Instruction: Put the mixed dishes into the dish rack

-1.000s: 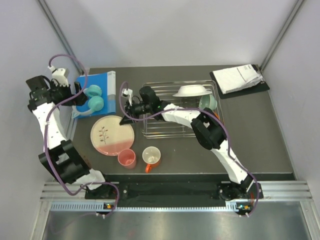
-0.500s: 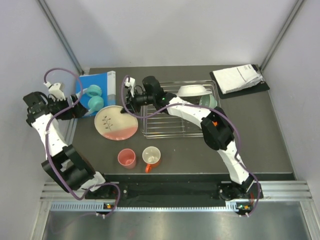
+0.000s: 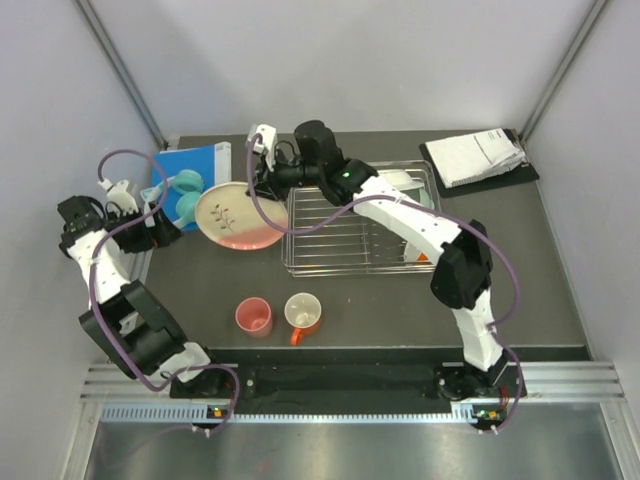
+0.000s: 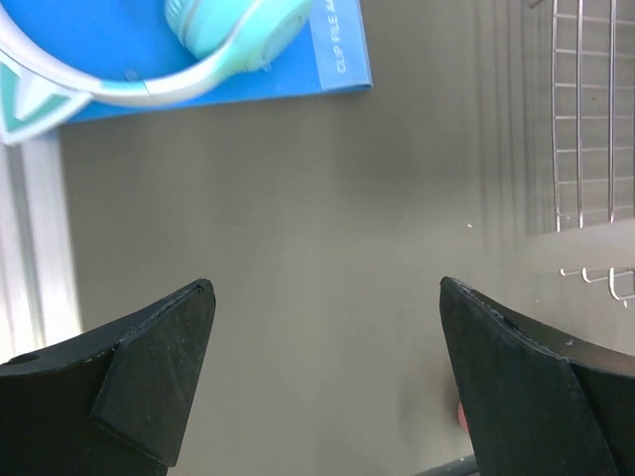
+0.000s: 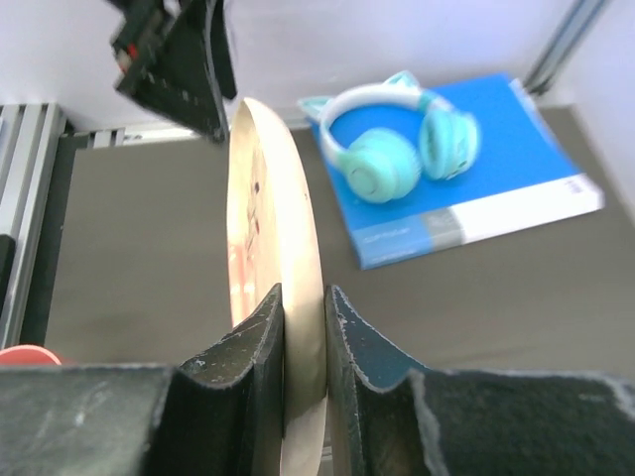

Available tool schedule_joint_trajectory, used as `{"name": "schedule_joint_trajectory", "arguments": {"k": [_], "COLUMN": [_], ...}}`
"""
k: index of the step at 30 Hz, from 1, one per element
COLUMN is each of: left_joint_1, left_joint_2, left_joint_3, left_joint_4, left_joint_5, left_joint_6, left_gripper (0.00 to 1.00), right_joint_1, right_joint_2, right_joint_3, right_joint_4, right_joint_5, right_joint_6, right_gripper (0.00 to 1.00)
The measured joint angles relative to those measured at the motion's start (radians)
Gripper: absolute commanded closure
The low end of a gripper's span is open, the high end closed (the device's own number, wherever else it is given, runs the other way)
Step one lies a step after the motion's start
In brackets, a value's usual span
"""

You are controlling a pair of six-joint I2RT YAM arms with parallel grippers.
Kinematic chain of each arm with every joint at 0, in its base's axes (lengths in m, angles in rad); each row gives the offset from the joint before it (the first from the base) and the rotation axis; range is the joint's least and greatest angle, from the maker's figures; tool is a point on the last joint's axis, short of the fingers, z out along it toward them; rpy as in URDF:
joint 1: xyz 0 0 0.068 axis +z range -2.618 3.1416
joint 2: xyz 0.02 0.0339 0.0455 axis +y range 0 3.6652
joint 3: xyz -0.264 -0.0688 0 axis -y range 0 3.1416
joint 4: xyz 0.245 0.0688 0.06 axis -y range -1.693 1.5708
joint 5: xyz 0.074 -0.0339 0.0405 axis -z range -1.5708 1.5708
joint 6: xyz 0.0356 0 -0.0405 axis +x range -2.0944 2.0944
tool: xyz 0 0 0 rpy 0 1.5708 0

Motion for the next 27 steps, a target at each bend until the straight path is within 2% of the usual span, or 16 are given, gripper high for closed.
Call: {"name": "schedule_joint_trajectory", "arguments": {"k": [7, 17, 27], "left_joint_1": [0.0, 0.0, 0.0], "left_joint_2": [0.004, 0.004, 0.004], "left_joint_3": [-0.023, -0.051, -0.054], "left_joint_4": [-0.019, -0.027, -0.032], "left_joint_5": [0.016, 0.054, 0.082], "left_joint_6": [0.008, 0.015, 0.015], "left_gripper": [0.01, 0.01, 0.01], "right_joint_1": [-0.011, -0.084, -0.128], "right_joint_2": [-0.154, -0.464, -0.673], "right_joint_3": [-0.007, -0.248, -0.481], "right_joint_4": [-0.094, -0.19, -0.293], "right_joint_5": [0.07, 0.241, 0.417], "right_joint_6": [-0.085, -0.227, -0.36], "right_gripper": [1.0, 1.0, 1.0]}}
